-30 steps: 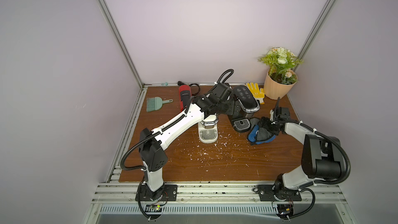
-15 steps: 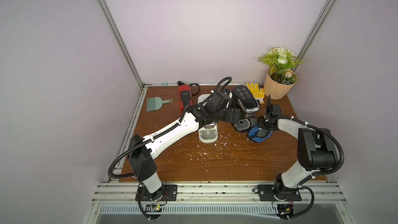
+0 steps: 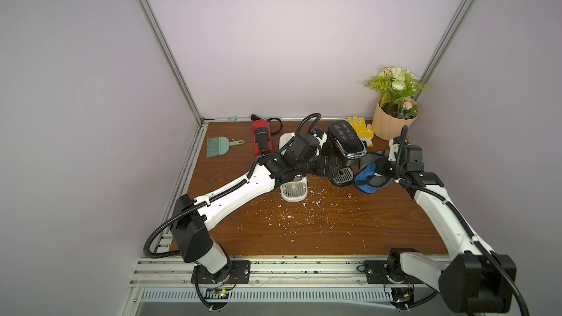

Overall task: Wipe the surface of a coffee machine
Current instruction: Pick up the cleaning item at the center of the board.

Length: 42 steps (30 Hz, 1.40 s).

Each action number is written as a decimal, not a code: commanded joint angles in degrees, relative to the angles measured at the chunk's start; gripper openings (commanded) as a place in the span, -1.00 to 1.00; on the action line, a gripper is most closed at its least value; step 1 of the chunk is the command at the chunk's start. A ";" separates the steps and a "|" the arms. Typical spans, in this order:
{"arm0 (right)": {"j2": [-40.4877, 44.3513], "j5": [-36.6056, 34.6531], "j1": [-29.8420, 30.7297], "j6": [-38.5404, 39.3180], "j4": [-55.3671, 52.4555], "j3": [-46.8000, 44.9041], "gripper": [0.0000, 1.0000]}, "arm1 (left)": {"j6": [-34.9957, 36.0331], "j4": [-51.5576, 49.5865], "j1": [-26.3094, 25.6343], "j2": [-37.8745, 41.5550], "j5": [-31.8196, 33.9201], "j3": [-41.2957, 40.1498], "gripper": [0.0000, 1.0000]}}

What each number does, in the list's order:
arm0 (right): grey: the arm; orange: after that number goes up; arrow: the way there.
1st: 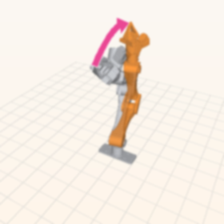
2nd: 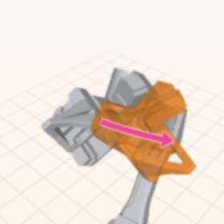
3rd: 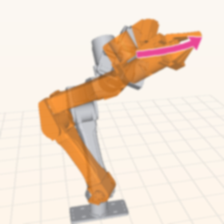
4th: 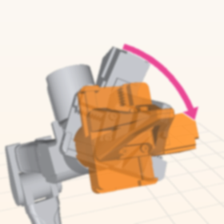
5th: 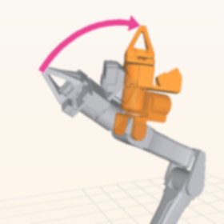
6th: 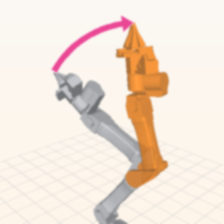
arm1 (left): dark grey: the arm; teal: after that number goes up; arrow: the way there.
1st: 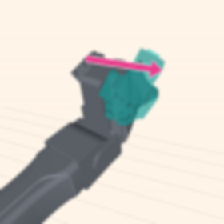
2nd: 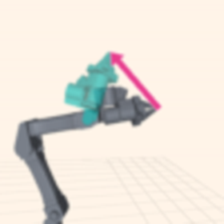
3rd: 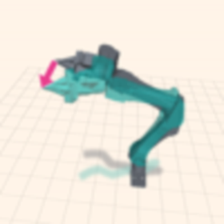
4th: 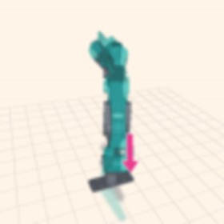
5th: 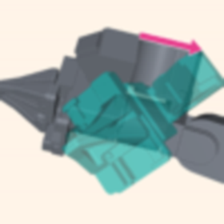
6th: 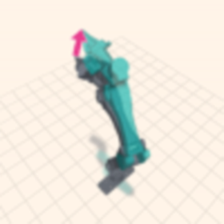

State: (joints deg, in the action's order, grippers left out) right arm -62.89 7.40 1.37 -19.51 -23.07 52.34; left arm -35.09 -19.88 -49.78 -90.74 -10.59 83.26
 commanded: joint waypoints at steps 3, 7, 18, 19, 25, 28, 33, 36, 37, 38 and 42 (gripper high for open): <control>9.59 7.54 -0.18 -3.55 -1.78 2.96 -0.92 | -1.75 5.31 0.03 0.99 -8.01 -0.32 1.00; 14.15 14.87 -0.20 -6.23 1.32 4.75 -0.92 | -2.35 8.97 -0.43 1.25 -11.71 -0.06 0.99; 13.78 36.11 -0.05 -11.25 11.51 5.36 -0.91 | -4.23 15.02 -0.98 -1.69 -18.53 5.09 0.99; 13.73 37.63 -0.05 -12.00 12.64 5.24 -0.90 | -4.38 15.06 -0.92 -2.15 -18.83 5.68 0.99; 13.34 41.53 0.08 -15.75 17.14 6.21 -0.90 | -5.68 16.62 -1.24 -4.98 -22.14 8.67 0.98; 12.58 44.08 0.29 -19.00 20.94 5.89 -0.90 | -5.69 16.92 -1.55 -6.42 -23.07 10.59 0.94; 12.24 45.33 0.92 -22.74 25.36 5.43 -0.90 | -6.12 17.76 -1.83 -8.88 -25.53 13.59 0.77; 11.89 45.82 1.23 -25.41 28.33 5.10 -0.89 | -6.22 17.90 -1.88 -10.01 -26.15 14.45 0.61; 11.79 45.73 1.57 -25.80 28.86 5.05 -0.90 | -6.07 17.60 -1.82 -10.28 -26.15 14.76 0.52; 11.61 45.69 2.00 -25.69 28.79 5.19 -0.90 | -5.67 17.05 -1.86 -10.50 -25.84 15.25 0.41; 11.30 44.49 2.68 -22.52 24.30 6.03 -0.89 | -3.75 13.17 -1.75 -10.77 -22.20 17.39 -0.05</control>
State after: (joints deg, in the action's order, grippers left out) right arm -51.90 50.11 3.33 -42.61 -0.01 56.86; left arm -40.01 -4.89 -51.05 -101.32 -35.35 98.21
